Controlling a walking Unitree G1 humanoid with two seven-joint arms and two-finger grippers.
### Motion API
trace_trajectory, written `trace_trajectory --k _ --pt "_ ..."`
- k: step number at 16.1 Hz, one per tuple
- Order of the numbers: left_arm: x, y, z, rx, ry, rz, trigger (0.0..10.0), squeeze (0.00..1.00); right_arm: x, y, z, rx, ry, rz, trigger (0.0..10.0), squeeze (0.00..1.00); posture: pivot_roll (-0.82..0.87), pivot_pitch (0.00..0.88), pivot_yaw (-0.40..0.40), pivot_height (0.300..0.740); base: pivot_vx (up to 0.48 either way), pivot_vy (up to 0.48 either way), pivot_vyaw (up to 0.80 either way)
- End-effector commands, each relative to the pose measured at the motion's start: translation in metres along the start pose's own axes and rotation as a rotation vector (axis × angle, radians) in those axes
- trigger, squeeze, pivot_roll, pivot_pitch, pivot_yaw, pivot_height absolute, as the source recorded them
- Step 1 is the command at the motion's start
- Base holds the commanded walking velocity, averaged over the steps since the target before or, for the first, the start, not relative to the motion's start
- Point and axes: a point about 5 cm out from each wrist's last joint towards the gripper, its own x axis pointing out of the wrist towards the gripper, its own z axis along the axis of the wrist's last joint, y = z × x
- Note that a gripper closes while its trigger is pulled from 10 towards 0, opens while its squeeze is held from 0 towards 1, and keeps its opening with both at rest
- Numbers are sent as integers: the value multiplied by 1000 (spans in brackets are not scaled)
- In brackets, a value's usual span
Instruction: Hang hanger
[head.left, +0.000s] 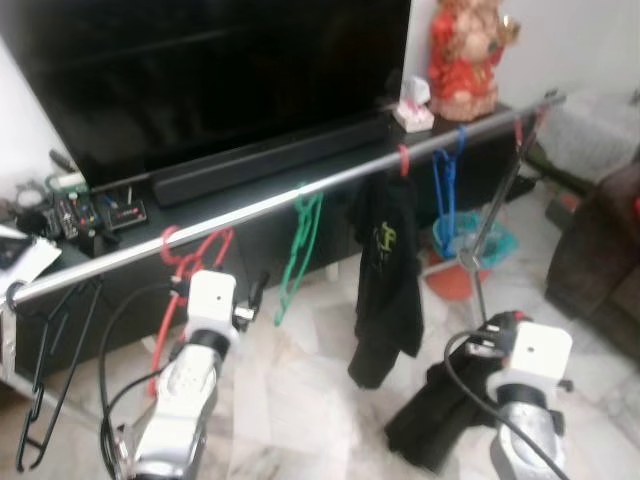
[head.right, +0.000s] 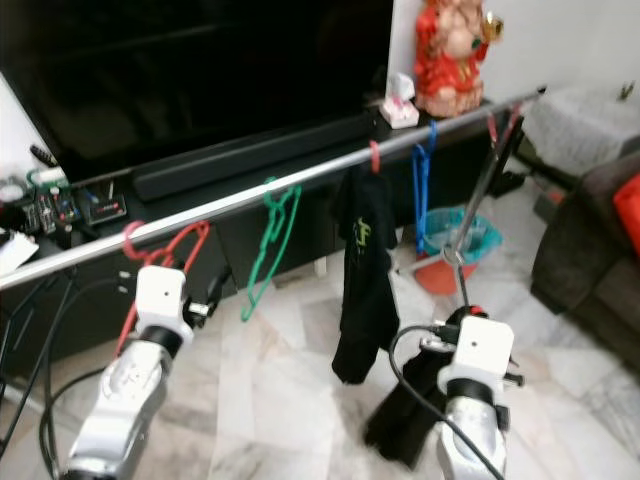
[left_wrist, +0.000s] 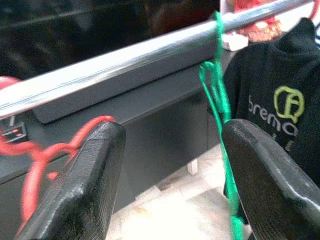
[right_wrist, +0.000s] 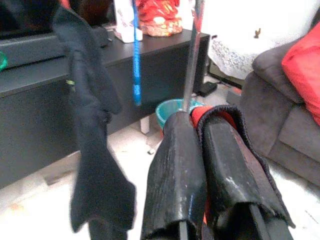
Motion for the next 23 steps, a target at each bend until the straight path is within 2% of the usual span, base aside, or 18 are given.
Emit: trace_trajectory --k 1,11,15,23 --pt "-1 -1 1 -16 -4 -7 10000 0 2 -3 6 3 -33 -10 10000 0 -23 0 68 740 0 0 0" --pt "-2 -8 2 -22 0 -46 10000 0 0 -10 1 1 -9 -43 10000 0 -23 0 65 740 0 0 0" --pt "-2 -8 3 -25 0 -45 10000 0 1 -10 0 4 -1 -43 10000 0 -21 0 65 740 0 0 -759" --pt "-1 -11 3 -27 0 -52 10000 0 1 -9 2 -4 -22 -33 10000 0 -23 0 65 740 0 0 0"
